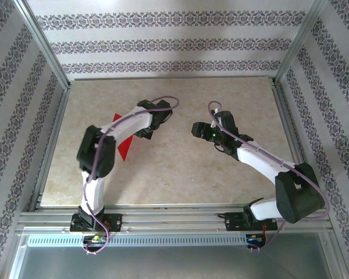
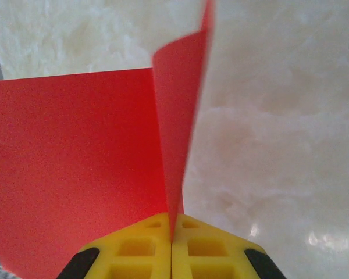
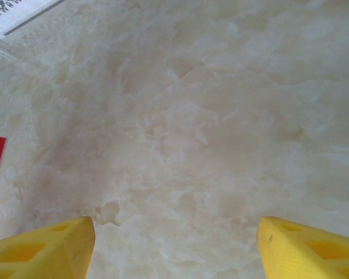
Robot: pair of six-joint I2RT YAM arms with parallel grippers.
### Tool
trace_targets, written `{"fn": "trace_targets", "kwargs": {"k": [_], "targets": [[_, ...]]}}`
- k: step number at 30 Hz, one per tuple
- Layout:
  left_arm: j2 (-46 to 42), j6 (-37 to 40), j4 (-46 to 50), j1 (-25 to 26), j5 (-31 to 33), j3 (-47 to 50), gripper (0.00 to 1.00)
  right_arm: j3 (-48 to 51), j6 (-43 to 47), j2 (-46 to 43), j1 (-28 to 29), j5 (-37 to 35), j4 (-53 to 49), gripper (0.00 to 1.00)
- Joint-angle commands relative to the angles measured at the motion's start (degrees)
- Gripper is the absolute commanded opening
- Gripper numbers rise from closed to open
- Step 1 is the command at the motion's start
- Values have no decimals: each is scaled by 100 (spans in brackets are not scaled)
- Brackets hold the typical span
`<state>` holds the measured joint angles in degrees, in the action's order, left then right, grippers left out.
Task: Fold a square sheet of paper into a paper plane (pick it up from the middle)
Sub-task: Turn over the paper at the center of the table.
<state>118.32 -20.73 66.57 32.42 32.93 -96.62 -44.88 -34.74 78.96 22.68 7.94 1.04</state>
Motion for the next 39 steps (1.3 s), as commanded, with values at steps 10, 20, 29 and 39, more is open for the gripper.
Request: {"fn": "trace_targets", "kwargs": {"k": [10, 20, 29, 39], "targets": [[1646, 96, 179, 654, 599, -1051, 7, 544, -398, -1169, -759, -575, -463, 74], [1701, -115, -40, 805, -206, -1006, 19, 586, -459, -1153, -954, -444, -544, 74], [644, -276, -994, 871, -2601, -477, 37, 546, -584, -958, -947, -364, -459, 74], [-1899, -1201, -3704, 280, -5266, 2103, 52, 236, -317, -531, -671, -170, -524, 75]]}}
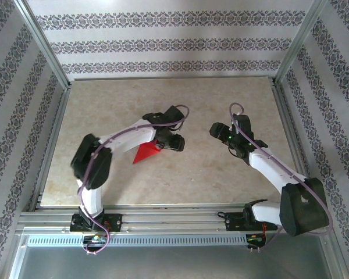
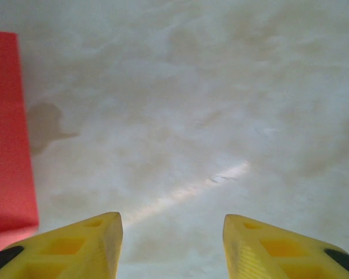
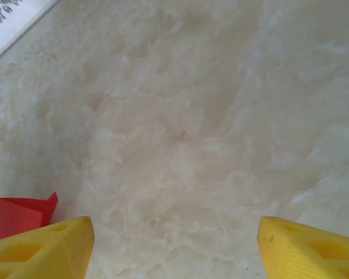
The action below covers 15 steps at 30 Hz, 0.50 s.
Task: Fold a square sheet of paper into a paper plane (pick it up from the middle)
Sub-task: Turn over the paper at the center of the table.
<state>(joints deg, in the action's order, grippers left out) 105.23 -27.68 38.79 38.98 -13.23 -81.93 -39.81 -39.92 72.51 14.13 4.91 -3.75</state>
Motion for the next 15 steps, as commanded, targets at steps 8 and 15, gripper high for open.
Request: {"fn": "trace_targets", "kwargs": {"k": [8, 15], "targets": [[-2050, -563, -1161, -1489, 586, 2627, 58, -739, 272, 843, 1049, 407, 138, 86], [-1501, -249, -1374, -1764, 552, 2757, 38, -1086, -15, 1442, 1501, 589, 277, 85]]}}
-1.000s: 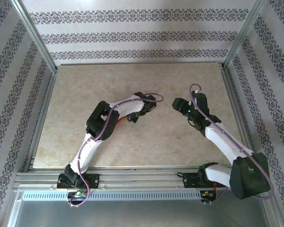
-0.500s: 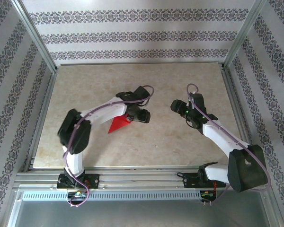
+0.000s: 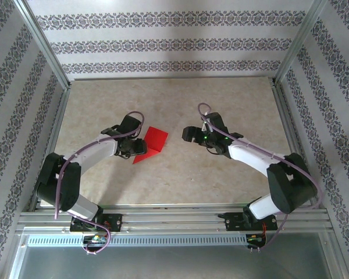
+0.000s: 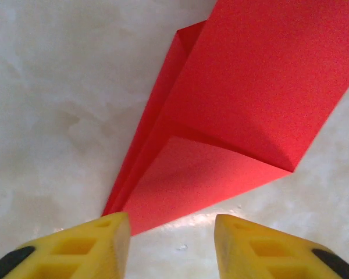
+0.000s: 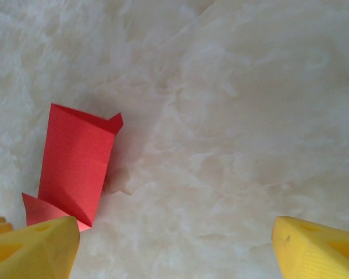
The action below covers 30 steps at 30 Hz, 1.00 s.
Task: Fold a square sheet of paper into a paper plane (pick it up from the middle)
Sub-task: Turn over the paper at the center of the table.
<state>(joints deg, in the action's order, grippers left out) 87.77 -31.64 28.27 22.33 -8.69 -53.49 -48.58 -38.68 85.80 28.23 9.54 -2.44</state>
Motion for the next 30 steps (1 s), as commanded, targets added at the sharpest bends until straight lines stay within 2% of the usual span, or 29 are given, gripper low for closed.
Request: {"fn": "trace_targets", "kwargs": {"k": [1, 6, 11, 23, 30], "targets": [[356, 148, -319, -104, 168, -137, 35, -246, -162, 150, 124, 136, 139, 85], [781, 233, -213, -158, 458, -384, 20, -258, -263, 257, 213, 274, 265, 85], [1070, 293, -20, -167, 767, -602, 15, -310, -320, 470, 293, 663, 363, 84], [1542, 525, 240, -187, 770, -914, 19, -385, -448, 692, 346, 870, 478, 84], [1677, 570, 517, -178, -22, -1099, 19, -364, -519, 685, 332, 883, 481, 83]]}}
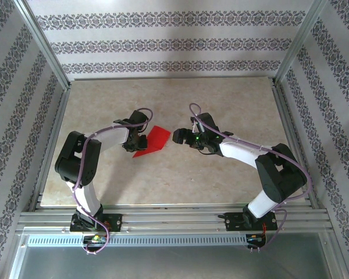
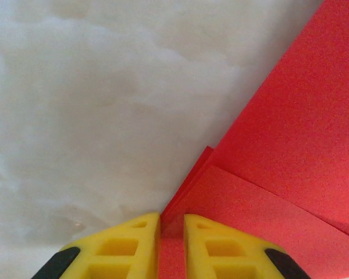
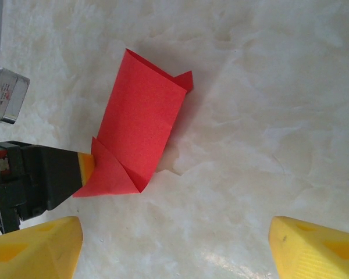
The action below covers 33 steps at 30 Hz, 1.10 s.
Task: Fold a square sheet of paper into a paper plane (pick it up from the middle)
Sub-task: Turn over the paper at the center of the table, then move the paper to the center of the table.
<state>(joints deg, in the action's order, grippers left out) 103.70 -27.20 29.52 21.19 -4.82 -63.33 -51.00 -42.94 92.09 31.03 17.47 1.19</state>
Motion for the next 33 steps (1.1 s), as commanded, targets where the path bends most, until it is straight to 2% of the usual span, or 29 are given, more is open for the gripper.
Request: {"fn": "trace_targets", "kwargs": {"k": [1, 6, 14, 19, 24, 29, 33], "targets": [[89, 76, 464, -69, -501, -135, 19, -112, -116, 54, 53, 89, 118, 83], [74, -202, 716, 41, -791, -118, 19, -98, -313, 148, 69, 231, 173, 82], [70, -711, 813, 171, -792, -30, 17, 5, -1969, 607, 431, 452, 600, 67], [132, -795, 845, 166, -733, -42, 17, -37, -2545, 963, 687, 327, 897, 62], [146, -787, 837, 168, -716, -31, 16, -247, -2705, 1378, 751, 505, 1167, 55], [159, -778, 822, 170, -722, -36, 16, -444, -2711, 1628, 816, 598, 1357, 43], [151, -778, 823, 166, -722, -44, 16, -498, -2759, 1761, 840, 656, 1485, 38]]}}
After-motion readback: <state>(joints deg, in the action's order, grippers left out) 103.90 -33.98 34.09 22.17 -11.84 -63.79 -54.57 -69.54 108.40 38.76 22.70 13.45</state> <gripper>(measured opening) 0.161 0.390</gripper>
